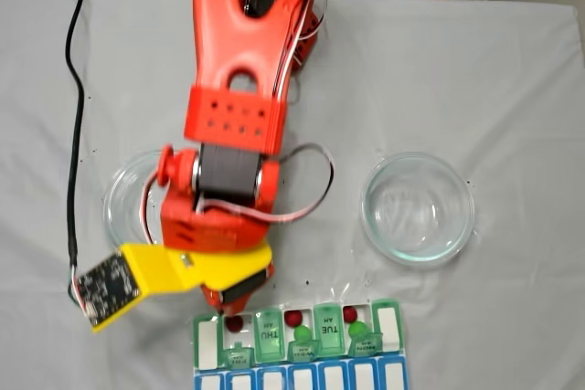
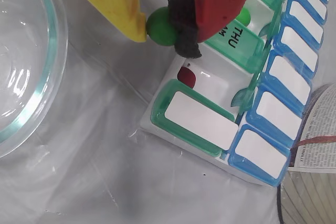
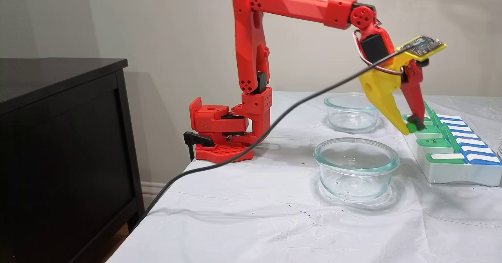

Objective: Sort medicines into box.

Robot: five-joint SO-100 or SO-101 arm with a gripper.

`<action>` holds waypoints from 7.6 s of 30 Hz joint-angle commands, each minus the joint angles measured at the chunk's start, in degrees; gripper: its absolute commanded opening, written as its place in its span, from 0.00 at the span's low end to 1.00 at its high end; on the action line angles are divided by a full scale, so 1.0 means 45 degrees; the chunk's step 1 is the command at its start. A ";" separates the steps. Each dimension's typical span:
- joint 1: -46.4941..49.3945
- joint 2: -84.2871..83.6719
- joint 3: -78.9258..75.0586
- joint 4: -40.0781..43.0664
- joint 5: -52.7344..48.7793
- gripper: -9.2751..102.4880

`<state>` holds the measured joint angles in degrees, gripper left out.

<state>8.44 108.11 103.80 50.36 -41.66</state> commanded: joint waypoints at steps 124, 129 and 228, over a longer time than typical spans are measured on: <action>-0.4746 0.0898 0.2949 -0.7168 0.3926 0.08; -0.4863 0.0957 0.2227 -0.5566 0.4238 0.08; -0.5937 -0.0859 0.3750 -0.7480 0.1934 0.08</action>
<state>-17.93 104.41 123.13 14.77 -32.08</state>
